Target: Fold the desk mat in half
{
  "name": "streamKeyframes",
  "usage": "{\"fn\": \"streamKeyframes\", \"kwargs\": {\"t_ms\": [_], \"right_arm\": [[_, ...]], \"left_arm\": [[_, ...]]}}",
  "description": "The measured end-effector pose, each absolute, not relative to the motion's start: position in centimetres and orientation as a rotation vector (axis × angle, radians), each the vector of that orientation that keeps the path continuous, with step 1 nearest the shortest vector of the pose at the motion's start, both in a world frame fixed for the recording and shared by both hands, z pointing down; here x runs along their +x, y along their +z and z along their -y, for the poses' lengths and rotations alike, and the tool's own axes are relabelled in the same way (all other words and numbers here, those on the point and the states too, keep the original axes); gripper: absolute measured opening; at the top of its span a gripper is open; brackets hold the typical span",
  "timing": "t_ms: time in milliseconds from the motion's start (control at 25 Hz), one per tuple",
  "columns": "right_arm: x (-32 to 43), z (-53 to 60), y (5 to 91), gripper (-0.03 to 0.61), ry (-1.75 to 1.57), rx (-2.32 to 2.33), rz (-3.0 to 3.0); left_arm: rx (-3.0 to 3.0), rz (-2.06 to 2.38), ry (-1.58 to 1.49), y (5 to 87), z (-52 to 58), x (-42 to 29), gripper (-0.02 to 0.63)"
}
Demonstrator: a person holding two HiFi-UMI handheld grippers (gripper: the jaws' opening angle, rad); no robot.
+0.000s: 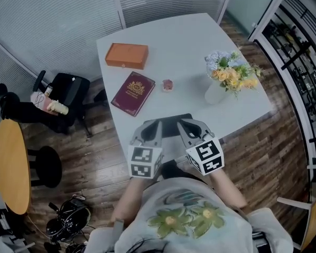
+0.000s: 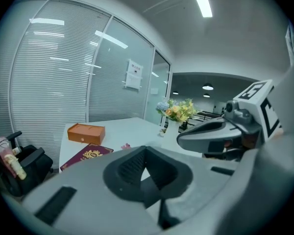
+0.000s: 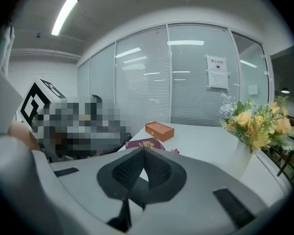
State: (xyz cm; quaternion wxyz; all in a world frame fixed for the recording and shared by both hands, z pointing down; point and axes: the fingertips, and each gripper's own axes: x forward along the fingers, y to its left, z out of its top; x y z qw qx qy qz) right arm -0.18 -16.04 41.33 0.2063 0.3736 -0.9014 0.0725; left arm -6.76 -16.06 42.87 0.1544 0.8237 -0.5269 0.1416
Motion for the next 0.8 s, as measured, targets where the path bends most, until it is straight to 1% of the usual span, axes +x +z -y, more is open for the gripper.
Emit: {"fn": "streamKeyframes", "kwargs": {"t_ms": [800], "right_arm": [[0.8,10.7,41.2,0.017,0.220,1.046,2.499]], "left_arm": [[2.399,1.447,0.370,42.7,10.4,-6.1,0.005]]}}
